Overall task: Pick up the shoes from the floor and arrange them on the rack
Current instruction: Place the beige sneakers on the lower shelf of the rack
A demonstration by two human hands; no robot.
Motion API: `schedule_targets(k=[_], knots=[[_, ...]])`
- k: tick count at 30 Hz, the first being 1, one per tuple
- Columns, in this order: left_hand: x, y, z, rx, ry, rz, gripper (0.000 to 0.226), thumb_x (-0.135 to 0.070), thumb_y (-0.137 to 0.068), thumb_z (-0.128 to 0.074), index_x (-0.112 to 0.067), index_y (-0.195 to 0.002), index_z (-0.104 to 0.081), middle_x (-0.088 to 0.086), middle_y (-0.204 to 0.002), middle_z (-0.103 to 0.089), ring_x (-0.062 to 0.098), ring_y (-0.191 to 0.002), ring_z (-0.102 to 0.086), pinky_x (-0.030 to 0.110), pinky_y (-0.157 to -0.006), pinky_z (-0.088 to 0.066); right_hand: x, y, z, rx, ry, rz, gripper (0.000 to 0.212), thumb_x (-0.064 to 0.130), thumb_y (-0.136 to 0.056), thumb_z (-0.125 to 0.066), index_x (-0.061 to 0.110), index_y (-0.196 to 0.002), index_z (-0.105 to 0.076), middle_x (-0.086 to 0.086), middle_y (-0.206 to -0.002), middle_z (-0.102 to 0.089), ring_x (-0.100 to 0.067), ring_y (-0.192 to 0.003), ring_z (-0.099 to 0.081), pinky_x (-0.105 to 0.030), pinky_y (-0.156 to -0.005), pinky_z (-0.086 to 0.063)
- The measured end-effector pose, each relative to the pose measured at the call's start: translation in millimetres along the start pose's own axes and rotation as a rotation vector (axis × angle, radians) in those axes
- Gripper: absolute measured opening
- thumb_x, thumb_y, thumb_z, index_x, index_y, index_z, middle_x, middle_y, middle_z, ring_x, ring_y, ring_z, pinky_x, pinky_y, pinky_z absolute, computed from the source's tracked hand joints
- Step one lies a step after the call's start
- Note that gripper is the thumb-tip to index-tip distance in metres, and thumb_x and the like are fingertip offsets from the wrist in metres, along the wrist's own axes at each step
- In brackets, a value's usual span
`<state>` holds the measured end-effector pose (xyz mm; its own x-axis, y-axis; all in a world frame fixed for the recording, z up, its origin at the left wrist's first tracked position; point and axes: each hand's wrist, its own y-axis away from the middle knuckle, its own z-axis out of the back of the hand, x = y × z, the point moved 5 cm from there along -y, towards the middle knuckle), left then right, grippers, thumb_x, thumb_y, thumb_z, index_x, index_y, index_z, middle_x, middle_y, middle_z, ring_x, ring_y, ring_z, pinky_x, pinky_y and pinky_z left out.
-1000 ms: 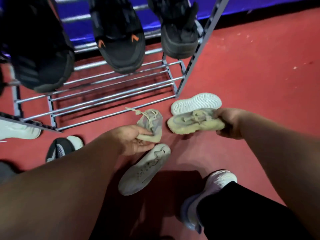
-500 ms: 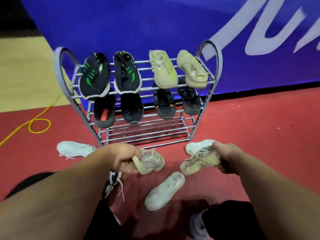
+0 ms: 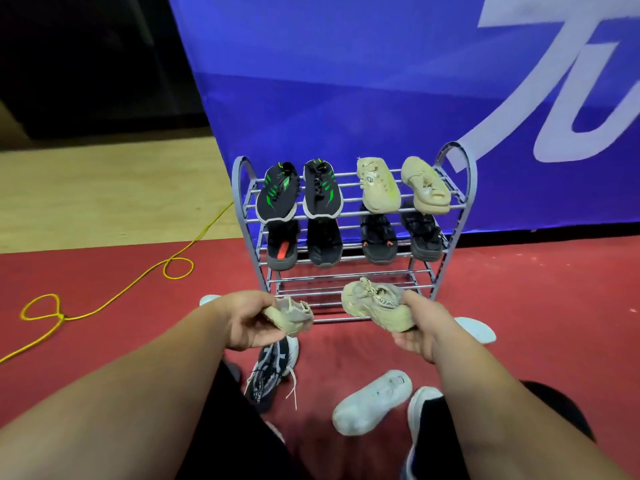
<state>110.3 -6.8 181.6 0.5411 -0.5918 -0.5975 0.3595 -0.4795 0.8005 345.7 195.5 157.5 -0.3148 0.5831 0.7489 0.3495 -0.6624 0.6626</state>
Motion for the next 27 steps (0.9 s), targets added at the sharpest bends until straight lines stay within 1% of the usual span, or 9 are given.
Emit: schedule_targets(k=[3, 6, 9, 11, 15, 18, 20, 24, 27], knots=[[4, -12, -3, 0.006, 0.083, 0.021, 0.019, 0.002, -0.096, -0.05, 0.002, -0.111, -0.062, 0.02, -0.082, -0.073, 0.029, -0.065, -0.075, 0.035, -0.05, -0.061, -2, -9, 2, -0.01, -0.022, -0.045, 0.02, 0.031, -0.091, -0.065, 0.01, -0.09, -0.066, -0.007, -0.054, -0.068, -0.021, -0.049, -0.06, -0.03, -0.055, -0.055], [7, -35, -4, -0.037, 0.155, 0.021, 0.018, 0.001, -0.099, -0.05, 0.004, -0.115, -0.059, 0.021, -0.092, -0.07, 0.031, -0.062, -0.074, 0.035, -0.047, -0.06, -8, -26, -7, -0.01, -0.051, -0.061, 0.022, 0.033, -0.092, -0.066, 0.011, -0.093, -0.068, -0.007, -0.056, -0.069, -0.02, -0.048, -0.062, -0.03, -0.053, -0.057], [14, -65, -4, -0.051, 0.257, 0.042, 0.014, 0.003, -0.101, -0.047, 0.006, -0.11, -0.058, 0.022, -0.084, -0.072, 0.034, -0.058, -0.073, 0.034, -0.042, -0.058, -15, -46, -23, 0.011, -0.082, -0.062, 0.027, 0.037, -0.091, -0.07, 0.011, -0.096, -0.072, -0.007, -0.063, -0.072, -0.019, -0.053, -0.065, -0.03, -0.054, -0.059], [18, -88, -1, -0.043, 0.343, 0.052, 0.017, 0.006, -0.101, -0.045, 0.008, -0.111, -0.057, 0.024, -0.08, -0.073, 0.036, -0.062, -0.074, 0.034, -0.041, -0.057, -19, -64, -34, 0.033, -0.068, -0.056, 0.033, 0.041, -0.089, -0.073, 0.009, -0.097, -0.074, -0.008, -0.069, -0.075, -0.021, -0.057, -0.067, -0.033, -0.06, -0.061], [18, -139, 9, -0.067, 0.462, 0.061, 0.027, 0.008, -0.101, -0.046, 0.008, -0.126, -0.056, 0.023, -0.113, -0.069, 0.033, -0.091, -0.07, 0.034, -0.048, -0.06, -29, -103, -49, 0.037, -0.065, -0.064, 0.036, 0.042, -0.088, -0.077, 0.008, -0.102, -0.075, -0.011, -0.084, -0.078, -0.025, -0.067, -0.07, -0.04, -0.072, -0.062], [9, -171, 11, -0.072, 0.553, 0.054, 0.029, 0.008, -0.101, -0.045, 0.008, -0.128, -0.055, 0.022, -0.119, -0.067, 0.033, -0.099, -0.069, 0.035, -0.051, -0.061, -33, -129, -61, 0.043, -0.131, -0.079, 0.024, 0.023, -0.093, -0.07, 0.008, -0.111, -0.073, -0.009, -0.085, -0.078, -0.024, -0.071, -0.071, -0.04, -0.073, -0.062], [3, -191, 11, -0.059, 0.592, 0.045, 0.032, 0.008, -0.101, -0.045, 0.007, -0.132, -0.054, 0.023, -0.125, -0.066, 0.033, -0.107, -0.068, 0.035, -0.054, -0.062, -37, -147, -71, 0.035, -0.177, -0.096, 0.026, 0.014, -0.094, -0.064, 0.007, -0.117, -0.07, -0.011, -0.091, -0.079, -0.027, -0.078, -0.073, -0.041, -0.072, -0.063], [-13, -231, 18, -0.02, 0.706, -0.016, 0.034, 0.003, -0.101, -0.051, -0.011, -0.131, -0.054, 0.019, -0.128, -0.067, 0.029, -0.103, -0.07, 0.035, -0.068, -0.064, -49, -184, -96, 0.019, -0.286, -0.16, 0.038, 0.007, -0.093, -0.062, 0.006, -0.131, -0.061, -0.014, -0.109, -0.078, -0.028, -0.087, -0.077, -0.04, -0.075, -0.062], [-12, -261, 24, -0.047, 0.703, 0.003, 0.02, -0.007, -0.102, -0.056, 0.002, -0.12, -0.061, 0.017, -0.123, -0.069, 0.023, -0.103, -0.07, 0.029, -0.077, -0.062, -62, -205, -113, 0.019, -0.364, -0.202, 0.041, 0.004, -0.093, -0.06, 0.004, -0.134, -0.058, -0.018, -0.114, -0.076, -0.03, -0.091, -0.077, -0.039, -0.072, -0.063]])
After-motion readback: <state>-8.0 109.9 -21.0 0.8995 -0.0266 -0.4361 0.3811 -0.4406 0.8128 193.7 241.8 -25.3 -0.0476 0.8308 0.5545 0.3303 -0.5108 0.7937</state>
